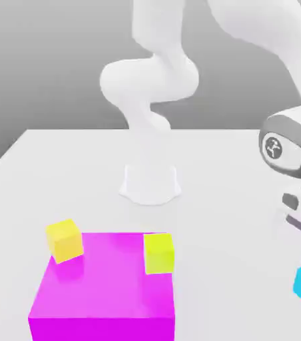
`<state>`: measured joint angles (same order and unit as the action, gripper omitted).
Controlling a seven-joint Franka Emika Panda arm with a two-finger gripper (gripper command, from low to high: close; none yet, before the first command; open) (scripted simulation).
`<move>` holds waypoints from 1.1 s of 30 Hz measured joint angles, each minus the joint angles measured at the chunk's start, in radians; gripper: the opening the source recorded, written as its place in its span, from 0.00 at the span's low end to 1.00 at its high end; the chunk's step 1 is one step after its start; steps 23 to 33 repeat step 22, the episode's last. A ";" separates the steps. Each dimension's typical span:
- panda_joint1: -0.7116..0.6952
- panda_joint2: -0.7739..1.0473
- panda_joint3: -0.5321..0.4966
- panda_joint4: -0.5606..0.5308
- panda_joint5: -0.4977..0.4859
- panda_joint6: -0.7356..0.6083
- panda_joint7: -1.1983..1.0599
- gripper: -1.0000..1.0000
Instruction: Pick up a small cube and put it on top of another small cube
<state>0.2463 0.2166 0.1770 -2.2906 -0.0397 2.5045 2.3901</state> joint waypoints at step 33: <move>-0.233 -0.371 -0.152 -0.401 0.046 0.035 0.008 1.00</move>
